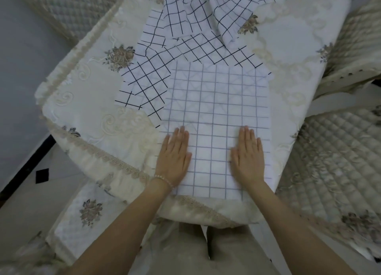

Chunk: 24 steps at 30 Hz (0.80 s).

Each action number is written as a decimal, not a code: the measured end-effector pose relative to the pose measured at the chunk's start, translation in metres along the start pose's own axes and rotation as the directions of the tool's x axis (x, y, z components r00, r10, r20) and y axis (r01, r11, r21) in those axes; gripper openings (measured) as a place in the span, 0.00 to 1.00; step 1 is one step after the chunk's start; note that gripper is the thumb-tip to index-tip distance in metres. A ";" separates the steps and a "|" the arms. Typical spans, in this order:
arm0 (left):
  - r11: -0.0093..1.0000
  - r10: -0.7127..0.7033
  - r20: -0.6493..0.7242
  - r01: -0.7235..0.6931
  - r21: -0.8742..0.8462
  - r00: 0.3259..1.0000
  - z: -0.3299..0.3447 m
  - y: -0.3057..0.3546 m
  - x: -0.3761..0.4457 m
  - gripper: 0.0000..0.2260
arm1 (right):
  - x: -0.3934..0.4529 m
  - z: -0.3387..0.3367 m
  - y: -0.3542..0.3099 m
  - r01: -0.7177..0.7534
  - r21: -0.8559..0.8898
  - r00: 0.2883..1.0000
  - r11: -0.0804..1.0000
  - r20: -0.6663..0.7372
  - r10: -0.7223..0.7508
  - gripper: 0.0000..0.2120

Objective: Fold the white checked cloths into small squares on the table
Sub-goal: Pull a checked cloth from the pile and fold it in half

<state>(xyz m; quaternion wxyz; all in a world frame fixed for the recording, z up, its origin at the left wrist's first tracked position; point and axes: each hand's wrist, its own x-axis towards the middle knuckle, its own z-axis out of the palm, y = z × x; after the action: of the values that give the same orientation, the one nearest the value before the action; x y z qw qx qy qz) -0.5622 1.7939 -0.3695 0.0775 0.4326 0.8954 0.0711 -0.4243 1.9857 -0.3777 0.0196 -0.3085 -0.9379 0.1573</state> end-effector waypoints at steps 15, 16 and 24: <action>0.998 0.056 0.131 -0.056 -0.007 0.990 0.015 -0.005 -0.030 0.27 | -0.055 0.005 0.028 -0.057 0.003 0.994 0.998 0.094 0.056 0.29; 0.999 0.054 0.133 -0.054 -0.004 0.990 0.012 -0.004 -0.029 0.27 | -0.055 0.003 0.029 -0.051 -0.002 0.993 0.999 0.104 0.051 0.29; 0.848 0.526 0.012 -0.524 -0.074 0.850 -0.012 0.033 -0.040 0.04 | -0.051 -0.005 0.019 -0.075 0.012 0.987 0.997 0.144 0.072 0.32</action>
<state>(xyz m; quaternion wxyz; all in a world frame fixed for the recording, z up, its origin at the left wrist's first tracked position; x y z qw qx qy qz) -0.5149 1.7821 -0.3483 0.0843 0.6589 0.7389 0.1131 -0.3713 1.9719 -0.3756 -0.0507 -0.3306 -0.9235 0.1879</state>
